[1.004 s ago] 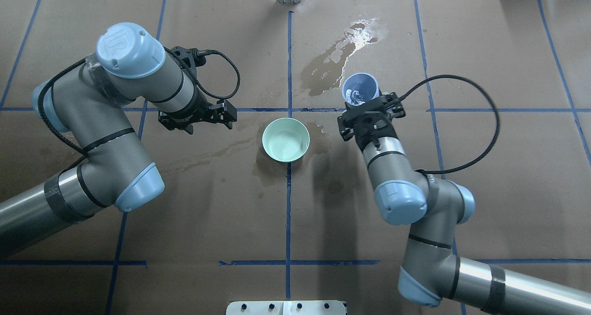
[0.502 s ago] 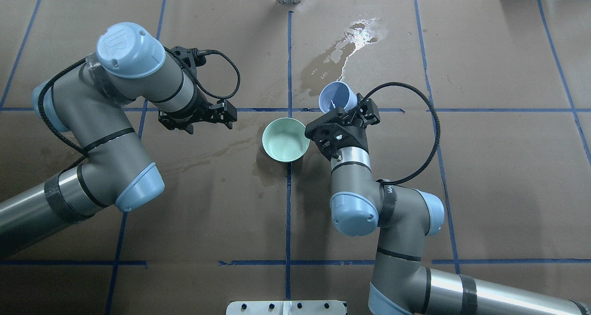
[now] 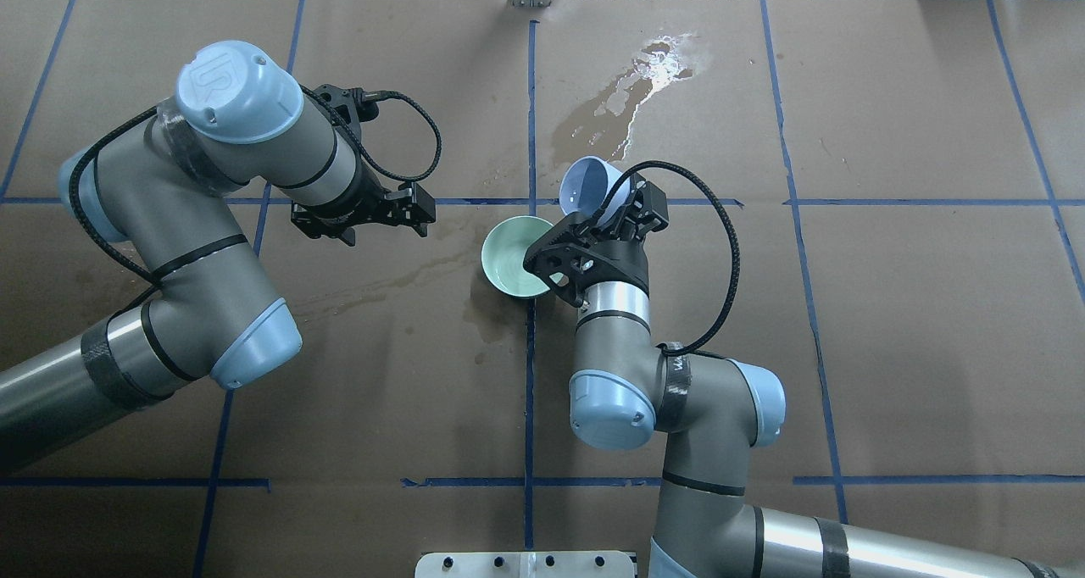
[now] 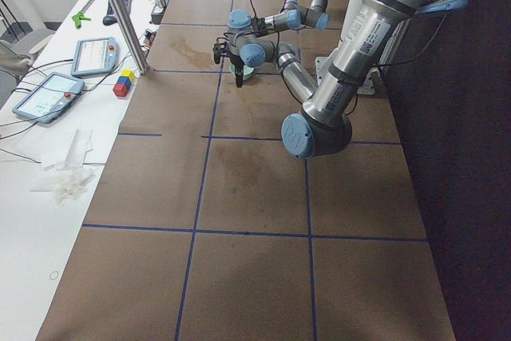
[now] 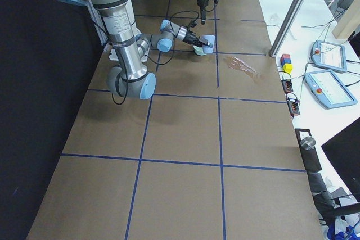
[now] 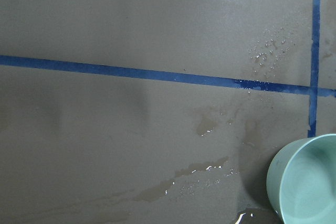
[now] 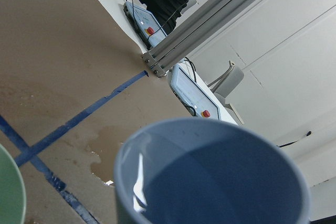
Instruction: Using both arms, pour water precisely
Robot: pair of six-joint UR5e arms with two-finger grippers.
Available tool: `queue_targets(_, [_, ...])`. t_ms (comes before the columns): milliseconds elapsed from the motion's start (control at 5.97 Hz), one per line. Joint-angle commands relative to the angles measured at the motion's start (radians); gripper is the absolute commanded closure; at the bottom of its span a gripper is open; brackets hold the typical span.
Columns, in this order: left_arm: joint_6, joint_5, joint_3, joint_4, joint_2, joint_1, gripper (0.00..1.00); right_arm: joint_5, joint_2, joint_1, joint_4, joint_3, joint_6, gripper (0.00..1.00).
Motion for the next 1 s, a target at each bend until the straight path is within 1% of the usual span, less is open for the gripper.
queue_targets(0, [0.0, -0.001, 0.0, 0.0, 0.0, 0.0, 0.0, -0.033, 0.009, -0.015, -0.041, -0.002, -0.056, 1.0])
queue_targets(335, [0.002, -0.001, -0.002, 0.0, 0.0, 0.0, 0.0, -0.035, 0.014, -0.018, -0.043, -0.004, -0.123, 1.0])
queue_targets(502, [0.002, -0.001, 0.0, 0.0, 0.0, 0.0, 0.0, -0.051, 0.015, -0.02, -0.041, -0.004, -0.18, 1.0])
queue_targets(837, [0.002, -0.003, -0.002, 0.0, 0.0, 0.0, 0.0, -0.055, 0.015, -0.023, -0.041, -0.004, -0.189, 1.0])
